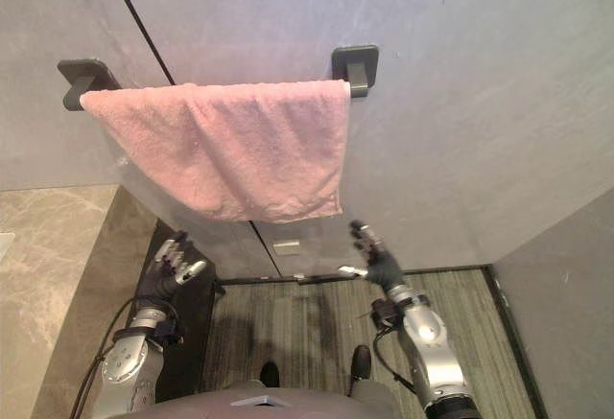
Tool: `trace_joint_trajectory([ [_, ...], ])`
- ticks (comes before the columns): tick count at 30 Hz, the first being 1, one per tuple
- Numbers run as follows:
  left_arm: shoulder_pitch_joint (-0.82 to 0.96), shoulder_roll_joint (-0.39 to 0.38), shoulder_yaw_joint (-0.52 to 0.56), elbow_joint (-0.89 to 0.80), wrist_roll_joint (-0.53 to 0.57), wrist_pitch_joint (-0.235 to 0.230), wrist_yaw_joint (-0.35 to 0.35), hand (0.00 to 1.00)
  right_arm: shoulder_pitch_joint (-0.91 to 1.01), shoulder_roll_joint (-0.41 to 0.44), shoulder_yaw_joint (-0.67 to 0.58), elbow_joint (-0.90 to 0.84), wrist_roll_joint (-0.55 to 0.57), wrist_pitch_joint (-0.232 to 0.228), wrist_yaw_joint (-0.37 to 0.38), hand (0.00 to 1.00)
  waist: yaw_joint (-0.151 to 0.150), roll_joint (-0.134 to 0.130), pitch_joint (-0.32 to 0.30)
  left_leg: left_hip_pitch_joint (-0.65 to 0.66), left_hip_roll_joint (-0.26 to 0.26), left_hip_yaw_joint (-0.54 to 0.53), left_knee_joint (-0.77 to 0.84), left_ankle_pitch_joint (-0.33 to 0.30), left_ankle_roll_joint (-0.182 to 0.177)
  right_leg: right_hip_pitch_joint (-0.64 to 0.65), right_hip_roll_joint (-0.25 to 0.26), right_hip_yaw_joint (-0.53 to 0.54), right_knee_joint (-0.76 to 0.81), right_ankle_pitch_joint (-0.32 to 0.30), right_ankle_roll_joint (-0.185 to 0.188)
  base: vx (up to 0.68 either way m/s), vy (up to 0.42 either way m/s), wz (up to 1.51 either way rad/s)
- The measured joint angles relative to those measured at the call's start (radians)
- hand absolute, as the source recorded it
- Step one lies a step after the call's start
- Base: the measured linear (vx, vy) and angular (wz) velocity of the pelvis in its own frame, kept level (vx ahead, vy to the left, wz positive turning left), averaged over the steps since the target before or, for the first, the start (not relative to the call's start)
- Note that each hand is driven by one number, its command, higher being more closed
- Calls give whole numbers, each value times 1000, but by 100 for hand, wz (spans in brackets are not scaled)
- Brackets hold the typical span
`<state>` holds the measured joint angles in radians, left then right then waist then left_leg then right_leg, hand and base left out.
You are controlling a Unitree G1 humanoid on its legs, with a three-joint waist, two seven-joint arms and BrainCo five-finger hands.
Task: Organize washtable
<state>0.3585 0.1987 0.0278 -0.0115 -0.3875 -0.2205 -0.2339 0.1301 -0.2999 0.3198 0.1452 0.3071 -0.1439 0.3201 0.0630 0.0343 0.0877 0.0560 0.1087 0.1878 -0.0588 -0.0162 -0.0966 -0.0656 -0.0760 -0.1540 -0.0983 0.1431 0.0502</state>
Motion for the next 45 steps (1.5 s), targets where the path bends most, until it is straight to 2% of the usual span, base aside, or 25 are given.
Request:
trace_joint_trajectory([
  [2,-11,48,-41,-24,-91,-2,-76,0,-31,-57,132,-53,44,4,69,0,0,5,-3,0,0,0,9,-5,0,4,-1,0,3,3,-3,42,9,-2],
  [3,-13,58,-43,-32,-112,-2,-90,0,-41,-68,159,-78,56,3,80,0,-1,5,-3,1,0,0,13,-5,1,6,-1,0,4,3,-3,35,8,0],
  [4,-17,74,-47,-42,-179,-3,-115,0,-65,-83,197,-120,115,3,104,0,-1,4,-3,3,0,0,18,-8,1,11,-1,-1,5,3,-2,0,0,0],
  [9,-73,101,-53,-75,-398,-2,-167,0,-208,-84,230,-152,333,3,122,0,7,3,-5,5,-2,0,29,-15,6,21,-1,-3,5,5,0,-3,-1,1],
  [13,-105,92,-69,-74,-461,0,-172,0,-265,-75,264,-145,409,4,119,0,8,4,-6,18,-1,0,28,-15,6,33,-1,-4,3,5,0,-3,0,1],
  [17,-184,89,-77,-75,-483,3,-170,0,-344,-64,268,-122,412,3,96,0,7,6,-17,21,-2,1,25,-14,6,34,0,-4,3,5,0,0,0,0],
  [19,-219,84,-88,-72,-514,3,-170,0,-397,-40,260,-51,411,1,70,0,5,8,-33,23,-1,1,24,-13,4,35,0,-3,3,5,-1,0,0,0],
  [25,-360,74,-187,3,-551,5,-135,0,-506,5,257,69,410,1,3,0,8,10,-35,21,2,-1,25,-8,-1,34,-2,-1,1,14,-6,0,0,0],
  [33,-569,31,-189,208,-588,2,-45,0,-674,65,175,260,412,0,-81,0,6,6,-28,19,2,0,24,1,-2,30,-1,2,1,23,-11,-13,-2,0],
  [38,-644,32,-157,256,-587,-5,13,0,-749,69,82,306,419,1,-132,0,6,-6,-11,0,2,0,12,19,-4,5,0,2,2,30,-14,-21,-9,0],
  [45,-666,40,0,350,-586,-20,59,0,-759,59,-43,323,418,0,-153,0,1,-14,22,0,2,0,3,28,-5,1,1,4,3,38,-15,-10,-1,0],
])
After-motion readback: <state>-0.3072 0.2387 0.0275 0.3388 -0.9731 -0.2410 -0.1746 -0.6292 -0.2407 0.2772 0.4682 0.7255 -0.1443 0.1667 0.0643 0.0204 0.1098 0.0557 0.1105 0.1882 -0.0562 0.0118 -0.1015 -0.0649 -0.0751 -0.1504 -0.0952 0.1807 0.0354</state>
